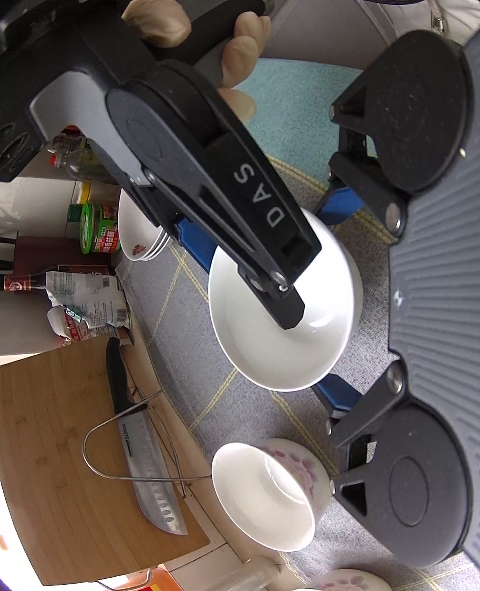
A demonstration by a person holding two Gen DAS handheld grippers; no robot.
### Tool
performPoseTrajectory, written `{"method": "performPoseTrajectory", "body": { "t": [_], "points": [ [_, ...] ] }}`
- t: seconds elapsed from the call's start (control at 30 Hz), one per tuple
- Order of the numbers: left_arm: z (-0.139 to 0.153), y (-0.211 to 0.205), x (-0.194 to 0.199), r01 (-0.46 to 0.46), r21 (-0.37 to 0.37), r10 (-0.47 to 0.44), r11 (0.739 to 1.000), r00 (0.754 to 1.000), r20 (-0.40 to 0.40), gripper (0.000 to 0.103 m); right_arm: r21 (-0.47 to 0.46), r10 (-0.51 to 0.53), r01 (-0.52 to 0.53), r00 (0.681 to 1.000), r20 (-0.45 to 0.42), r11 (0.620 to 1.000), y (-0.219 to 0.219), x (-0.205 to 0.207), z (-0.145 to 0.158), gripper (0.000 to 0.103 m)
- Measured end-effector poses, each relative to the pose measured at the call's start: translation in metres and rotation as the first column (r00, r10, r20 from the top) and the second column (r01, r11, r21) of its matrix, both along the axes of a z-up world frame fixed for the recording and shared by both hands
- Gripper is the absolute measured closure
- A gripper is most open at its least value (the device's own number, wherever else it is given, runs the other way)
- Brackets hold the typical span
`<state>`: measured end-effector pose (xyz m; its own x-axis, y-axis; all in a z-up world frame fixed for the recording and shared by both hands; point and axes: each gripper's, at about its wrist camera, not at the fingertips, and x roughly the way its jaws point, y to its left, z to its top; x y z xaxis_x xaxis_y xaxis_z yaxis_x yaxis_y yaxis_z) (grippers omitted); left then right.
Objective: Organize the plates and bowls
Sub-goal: 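Lift and carry the bowl with the right tool toward the plate stack, then lower the bowl onto the towel and open the right tool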
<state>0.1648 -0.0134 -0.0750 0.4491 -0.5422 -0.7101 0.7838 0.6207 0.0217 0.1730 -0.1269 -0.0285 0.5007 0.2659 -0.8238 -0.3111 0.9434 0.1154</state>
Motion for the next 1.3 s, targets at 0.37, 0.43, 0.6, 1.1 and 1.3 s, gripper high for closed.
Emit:
{"method": "performPoseTrajectory", "body": {
  "t": [0.37, 0.43, 0.6, 1.1, 1.3],
  "points": [
    [-0.003, -0.004, 0.006, -0.006, 0.001, 0.006, 1.000, 1.000, -0.006, 0.016, -0.004, 0.004, -0.004, 1.000, -0.006, 1.000, -0.003, 0.005, -0.006, 0.031],
    [-0.003, -0.004, 0.006, -0.005, 0.001, 0.005, 1.000, 1.000, -0.004, 0.016, -0.002, 0.003, -0.003, 1.000, -0.006, 1.000, -0.004, 0.006, -0.007, 0.031],
    [-0.007, -0.001, 0.007, -0.005, 0.003, 0.005, 1.000, 1.000, -0.029, 0.011, 0.013, 0.005, -0.005, 1.000, -0.003, 1.000, -0.004, 0.006, -0.006, 0.013],
    [0.010, 0.067, 0.000, -0.198, 0.033, 0.199, 0.980, 0.980, -0.002, 0.006, -0.001, 0.032, -0.032, 0.996, 0.078, 0.999, 0.004, 0.015, 0.015, 0.000],
    [0.007, 0.083, 0.026, -0.316, 0.032, 0.314, 0.948, 0.948, 0.057, 0.005, 0.001, 0.057, -0.057, 0.995, 0.088, 0.998, 0.013, 0.030, 0.017, 0.000]
  ]
}}
